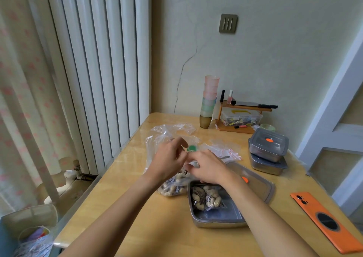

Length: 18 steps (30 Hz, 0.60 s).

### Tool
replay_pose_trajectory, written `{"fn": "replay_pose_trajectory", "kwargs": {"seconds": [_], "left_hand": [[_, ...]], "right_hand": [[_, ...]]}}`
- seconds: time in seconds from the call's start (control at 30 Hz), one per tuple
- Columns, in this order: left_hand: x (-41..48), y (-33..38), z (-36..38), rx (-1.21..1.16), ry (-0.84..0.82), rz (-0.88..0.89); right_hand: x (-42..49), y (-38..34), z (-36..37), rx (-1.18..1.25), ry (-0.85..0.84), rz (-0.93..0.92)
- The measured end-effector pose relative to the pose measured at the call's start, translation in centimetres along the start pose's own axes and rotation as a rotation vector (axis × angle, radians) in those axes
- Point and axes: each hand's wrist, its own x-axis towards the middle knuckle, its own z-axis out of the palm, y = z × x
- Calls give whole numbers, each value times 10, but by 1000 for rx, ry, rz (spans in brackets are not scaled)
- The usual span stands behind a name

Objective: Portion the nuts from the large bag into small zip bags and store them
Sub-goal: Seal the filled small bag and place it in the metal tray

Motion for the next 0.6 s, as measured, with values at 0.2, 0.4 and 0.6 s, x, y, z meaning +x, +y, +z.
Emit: {"fn": "replay_pose_trajectory", "kwargs": {"seconds": [0.2,0.4,0.6], "left_hand": [[-4,-8,-2,33,-383,-12],[2,-27,7,92,-365,-83],[-1,-16,9,140,-350,33]], "right_hand": [[-10,0,-12,277,-62,72],[-14,3,-18,521,-114,139],[-17,3,-21,699,-281,121]]}}
